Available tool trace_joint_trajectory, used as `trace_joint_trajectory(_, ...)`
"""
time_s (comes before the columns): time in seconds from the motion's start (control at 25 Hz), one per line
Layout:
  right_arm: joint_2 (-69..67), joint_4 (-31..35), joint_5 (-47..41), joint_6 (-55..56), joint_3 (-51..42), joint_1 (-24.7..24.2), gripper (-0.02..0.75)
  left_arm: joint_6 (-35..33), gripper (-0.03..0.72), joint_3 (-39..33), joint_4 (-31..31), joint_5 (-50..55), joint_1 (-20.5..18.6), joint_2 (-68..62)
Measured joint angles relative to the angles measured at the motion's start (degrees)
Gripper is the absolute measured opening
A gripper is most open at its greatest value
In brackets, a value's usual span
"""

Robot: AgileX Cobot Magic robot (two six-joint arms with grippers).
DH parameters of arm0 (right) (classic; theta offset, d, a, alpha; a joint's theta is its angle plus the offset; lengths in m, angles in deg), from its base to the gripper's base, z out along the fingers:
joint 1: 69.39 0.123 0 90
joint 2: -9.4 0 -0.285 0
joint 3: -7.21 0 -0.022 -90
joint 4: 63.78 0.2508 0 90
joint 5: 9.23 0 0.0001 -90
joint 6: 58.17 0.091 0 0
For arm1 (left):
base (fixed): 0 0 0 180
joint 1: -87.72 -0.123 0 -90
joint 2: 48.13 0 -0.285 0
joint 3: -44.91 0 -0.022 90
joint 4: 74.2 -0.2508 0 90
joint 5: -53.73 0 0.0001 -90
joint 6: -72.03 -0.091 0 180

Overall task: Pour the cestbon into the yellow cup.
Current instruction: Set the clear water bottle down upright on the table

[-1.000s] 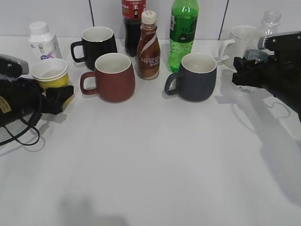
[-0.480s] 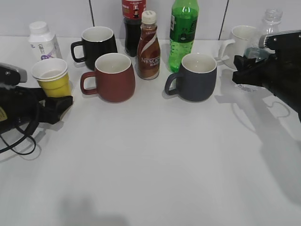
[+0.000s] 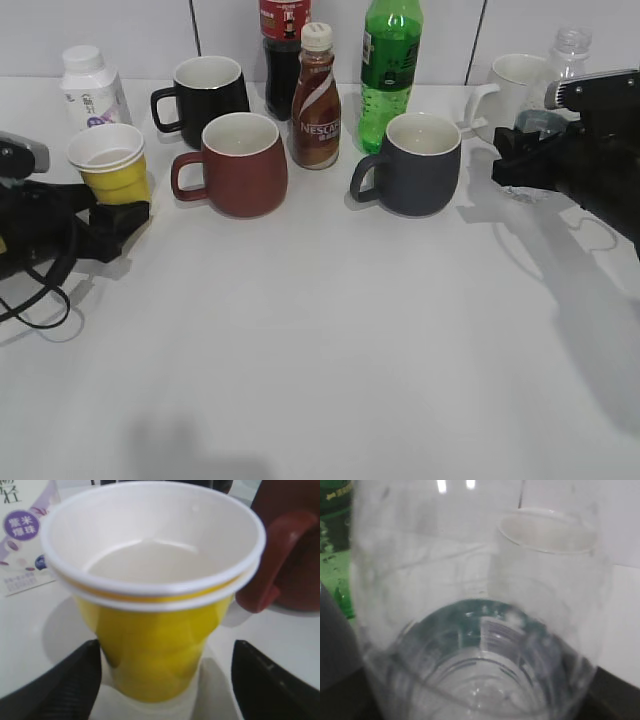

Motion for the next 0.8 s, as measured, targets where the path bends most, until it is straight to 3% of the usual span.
trace_joint_trajectory(0.56,-3.09,-2.15,1.34,0.10,0.09,0.00,0.469,0.00,0.620,-1.09,-0.90,3.37,0.00,2.25)
trace_joint_trajectory(0.8,-3.09,-1.83,0.69,2.60,0.20,0.00,0.587,0.00,0.620,-2.05,2.11,3.43,0.00,2.38)
